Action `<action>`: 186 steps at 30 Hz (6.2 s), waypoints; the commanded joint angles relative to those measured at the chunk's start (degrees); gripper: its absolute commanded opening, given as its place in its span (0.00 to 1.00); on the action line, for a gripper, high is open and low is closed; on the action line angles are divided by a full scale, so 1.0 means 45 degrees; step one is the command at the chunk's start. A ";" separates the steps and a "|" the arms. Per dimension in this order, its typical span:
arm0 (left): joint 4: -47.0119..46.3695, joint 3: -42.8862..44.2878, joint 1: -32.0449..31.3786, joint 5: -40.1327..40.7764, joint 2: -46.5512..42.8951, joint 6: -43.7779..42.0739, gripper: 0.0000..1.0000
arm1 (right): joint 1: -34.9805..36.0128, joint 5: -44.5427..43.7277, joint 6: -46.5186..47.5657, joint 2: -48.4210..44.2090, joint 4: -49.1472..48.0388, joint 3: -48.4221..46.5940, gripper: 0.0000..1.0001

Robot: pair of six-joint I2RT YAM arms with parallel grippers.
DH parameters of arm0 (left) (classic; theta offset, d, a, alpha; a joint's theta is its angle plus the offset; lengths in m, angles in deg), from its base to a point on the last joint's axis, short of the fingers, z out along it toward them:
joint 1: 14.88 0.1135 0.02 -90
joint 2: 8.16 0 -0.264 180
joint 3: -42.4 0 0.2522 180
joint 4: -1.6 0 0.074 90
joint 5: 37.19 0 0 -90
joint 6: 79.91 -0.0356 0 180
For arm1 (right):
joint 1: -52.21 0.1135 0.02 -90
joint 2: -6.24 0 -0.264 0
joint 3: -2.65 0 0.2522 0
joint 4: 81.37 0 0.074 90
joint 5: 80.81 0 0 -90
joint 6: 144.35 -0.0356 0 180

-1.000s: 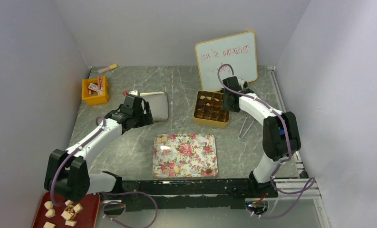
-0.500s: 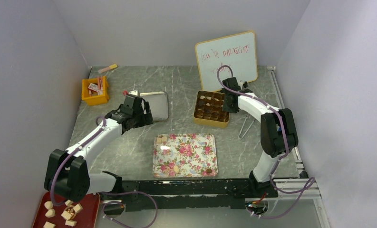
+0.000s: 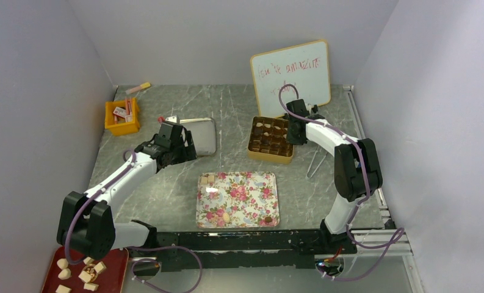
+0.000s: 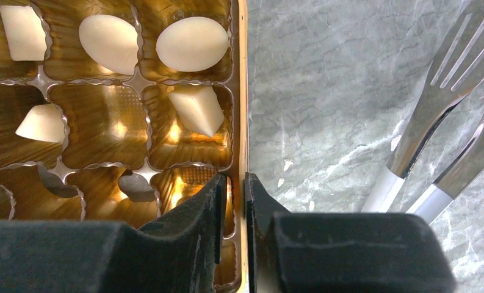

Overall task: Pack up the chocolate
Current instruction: Adjust the packing box at the center of the board, then pick up the box lid from the center of the board, then close the box lid on the packing box.

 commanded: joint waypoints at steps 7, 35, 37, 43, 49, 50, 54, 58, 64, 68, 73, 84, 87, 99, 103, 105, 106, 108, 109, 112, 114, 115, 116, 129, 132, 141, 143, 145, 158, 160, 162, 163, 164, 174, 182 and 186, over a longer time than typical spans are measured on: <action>-0.0431 -0.0061 0.0041 -0.0122 -0.0255 0.0003 0.85 | 0.0129 0.0624 0.0325 -0.0318 -0.0793 -0.0014 0.20; -0.0968 0.0246 0.0569 0.0161 0.0722 0.0229 0.85 | 0.2502 -0.0014 0.1573 0.0713 -0.0646 -0.0608 0.19; -0.1028 0.0301 0.0642 0.0161 0.0839 0.0249 0.85 | 0.2590 -0.0126 0.1710 0.0653 -0.0690 -0.0494 0.19; -0.1194 0.0525 0.0910 0.0230 0.1370 0.0268 0.85 | 0.2893 -0.0494 0.2194 0.0624 -0.0733 -0.0414 0.18; -0.1230 0.0939 0.1176 0.0411 0.2008 0.0175 0.85 | 0.3331 -0.0846 0.2718 0.0816 -0.0724 -0.0625 0.18; -0.1230 0.1008 0.1218 0.0449 0.2092 0.0174 0.85 | 0.3372 -0.0882 0.2761 0.0851 -0.0707 -0.0676 0.18; -0.1233 0.1249 0.1447 0.0548 0.2412 0.0073 0.85 | 0.3512 -0.0993 0.2927 0.0937 -0.0678 -0.0734 0.18; -0.1138 0.1378 0.1715 0.0672 0.2657 -0.0066 0.85 | 0.3556 -0.1058 0.3073 0.0923 -0.0668 -0.0748 0.18; -0.1328 0.1422 0.2484 0.0788 0.3071 -0.0401 0.85 | 0.3676 -0.1184 0.3214 0.0903 -0.0644 -0.0750 0.17; -0.1756 0.1502 0.3053 0.0549 0.3682 -0.0760 0.85 | 0.3735 -0.1199 0.3235 0.0923 -0.0688 -0.0707 0.17; -0.2398 0.1745 0.3318 0.0381 0.4476 -0.1278 0.84 | 0.3757 -0.1185 0.3236 0.0962 -0.0666 -0.0733 0.17; -0.3681 0.2755 0.3569 0.0144 0.5873 -0.2339 0.83 | 0.3776 -0.1140 0.3251 0.1059 -0.0731 -0.0724 0.17; -0.3771 0.3011 0.3595 -0.0037 0.6342 -0.2478 0.81 | 0.3776 -0.1163 0.3236 0.1059 -0.0764 -0.0673 0.17; -0.4121 0.3233 0.3711 -0.0349 0.7232 -0.2551 0.71 | 0.3776 -0.1396 0.3149 0.1238 -0.0814 -0.0691 0.25; -0.4101 0.3447 0.3769 -0.0524 0.7591 -0.2524 0.57 | 0.3776 -0.1610 0.3071 0.1226 -0.0814 -0.0642 0.33; -0.4066 0.3523 0.3771 -0.0650 0.7781 -0.2517 0.51 | 0.3776 -0.1746 0.3003 0.1189 -0.0818 -0.0616 0.40; -0.4029 0.3545 0.3771 -0.0700 0.7872 -0.2514 0.47 | 0.3776 -0.1913 0.2946 0.1168 -0.0831 -0.0585 0.51; -0.4048 0.3534 0.3766 -0.0809 0.7948 -0.2495 0.36 | 0.3778 -0.2041 0.2869 0.1110 -0.0825 -0.0563 0.62; -0.4075 0.3495 0.3771 -0.0839 0.7967 -0.2475 0.31 | 0.3776 -0.2132 0.2851 0.1100 -0.0822 -0.0586 0.64; -0.4055 0.3458 0.3771 -0.0850 0.7969 -0.2409 0.08 | 0.3776 -0.2267 0.2778 0.1033 -0.0837 -0.0640 0.68; -0.4025 0.3439 0.3771 -0.0829 0.7963 -0.2378 0.05 | 0.3776 -0.2307 0.2768 0.1002 -0.0809 -0.0726 0.71; -0.4023 0.3425 0.3771 -0.0807 0.7951 -0.2367 0.05 | 0.3776 -0.2302 0.2767 0.1001 -0.0815 -0.0772 0.71; -0.4023 0.3396 0.3771 -0.0790 0.7908 -0.2349 0.05 | 0.3776 -0.2324 0.2767 0.0984 -0.0814 -0.0814 0.71; -0.3880 0.3553 0.3771 -0.0694 0.7249 -0.2201 0.05 | 0.3774 -0.2479 0.2660 0.0393 -0.0962 -0.1513 0.71; -0.3797 0.3584 0.3771 -0.0689 0.7142 -0.2201 0.05 | 0.3772 -0.2425 0.2618 0.0267 -0.0885 -0.1844 0.70; -0.3451 0.3813 0.3771 -0.0620 0.6750 -0.2375 0.05 | 0.3772 -0.2519 0.2395 -0.0169 -0.0201 -0.2463 0.70; -0.3387 0.3815 0.3771 -0.0666 0.6623 -0.2374 0.05 | 0.3771 -0.2474 0.2309 -0.0424 -0.0167 -0.2350 0.70; -0.3359 0.3781 0.3771 -0.0737 0.6418 -0.2391 0.05 | 0.3763 -0.2440 0.2197 -0.0685 -0.0159 -0.2196 0.69; -0.3010 0.3762 0.3575 -0.1105 0.5073 -0.2325 0.05 | 0.3834 -0.1702 0.2025 -0.2067 -0.0586 -0.1160 0.68; -0.2856 0.3810 0.3487 -0.1013 0.4821 -0.2382 0.05 | 0.3838 -0.1491 0.2058 -0.2326 -0.0798 -0.0896 0.68; -0.2724 0.3826 0.3407 -0.0938 0.4506 -0.2443 0.05 | 0.3849 -0.1319 0.2030 -0.2512 -0.0904 -0.0763 0.68; -0.2640 0.3815 0.3374 -0.0899 0.4319 -0.2471 0.05 | 0.3846 -0.1217 0.2026 -0.2620 -0.0908 -0.0750 0.68; -0.2564 0.3816 0.3348 -0.0859 0.4134 -0.2498 0.05 | 0.3841 -0.1057 0.2037 -0.2713 -0.0972 -0.0724 0.68; -0.1537 0.3654 0.3263 -0.0828 0.1758 -0.2694 0.05 | 0.3962 0.0450 0.2375 -0.3828 -0.2144 -0.0733 0.67; -0.0201 0.3576 0.2840 -0.2010 -0.0202 -0.2414 0.05 | 0.4030 0.2683 0.2062 -0.4730 -0.3335 -0.0387 0.67; -0.0100 0.3372 0.2777 -0.3370 -0.0863 -0.1670 0.05 | 0.4033 0.3896 0.2046 -0.5631 -0.4326 0.0112 0.66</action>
